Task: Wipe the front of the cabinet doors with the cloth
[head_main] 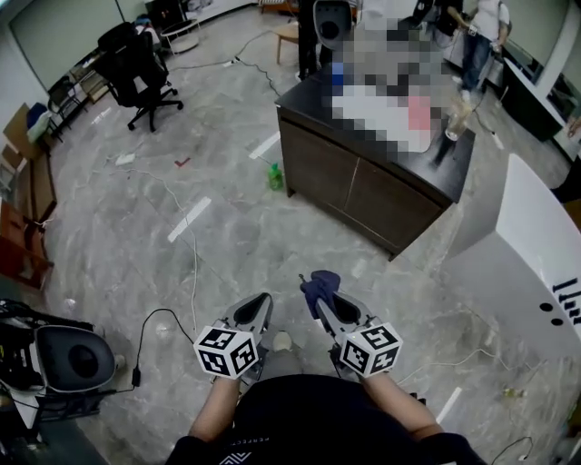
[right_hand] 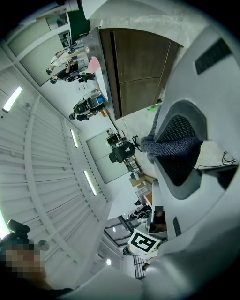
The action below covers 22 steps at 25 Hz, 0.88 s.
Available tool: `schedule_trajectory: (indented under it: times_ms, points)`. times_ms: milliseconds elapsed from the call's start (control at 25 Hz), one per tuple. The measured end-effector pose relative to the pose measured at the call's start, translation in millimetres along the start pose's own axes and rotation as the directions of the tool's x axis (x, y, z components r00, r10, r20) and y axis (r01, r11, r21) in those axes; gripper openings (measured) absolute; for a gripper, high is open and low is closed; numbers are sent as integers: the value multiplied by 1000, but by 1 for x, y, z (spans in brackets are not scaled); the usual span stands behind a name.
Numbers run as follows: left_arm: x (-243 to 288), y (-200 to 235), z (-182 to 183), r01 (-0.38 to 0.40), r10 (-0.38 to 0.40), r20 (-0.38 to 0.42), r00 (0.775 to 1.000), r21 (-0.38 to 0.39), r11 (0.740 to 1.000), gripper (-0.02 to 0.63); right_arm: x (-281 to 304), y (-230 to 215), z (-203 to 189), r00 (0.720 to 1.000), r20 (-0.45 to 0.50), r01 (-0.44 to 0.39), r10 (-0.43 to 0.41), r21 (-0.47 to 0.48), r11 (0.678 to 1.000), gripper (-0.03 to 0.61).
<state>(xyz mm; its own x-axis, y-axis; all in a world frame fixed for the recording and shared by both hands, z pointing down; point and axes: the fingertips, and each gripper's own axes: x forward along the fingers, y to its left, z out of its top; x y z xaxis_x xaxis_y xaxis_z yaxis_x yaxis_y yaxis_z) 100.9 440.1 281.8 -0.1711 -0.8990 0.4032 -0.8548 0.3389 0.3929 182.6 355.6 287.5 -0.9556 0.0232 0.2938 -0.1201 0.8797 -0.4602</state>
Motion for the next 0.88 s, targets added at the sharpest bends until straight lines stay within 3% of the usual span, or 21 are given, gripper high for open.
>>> schedule_trajectory:
  times_ms: [440, 680, 880]
  points:
    - [27, 117, 61, 61, -59, -45, 997, 33, 998, 17, 132, 27, 20, 999, -43, 30, -32, -30, 999, 106]
    - [56, 157, 78, 39, -39, -58, 998, 3, 999, 17, 173, 4, 33, 996, -78, 50, -52, -27, 998, 106]
    - [81, 177, 95, 0, 0, -52, 999, 6, 1000, 17, 215, -21, 55, 997, -76, 14, -17, -41, 999, 106]
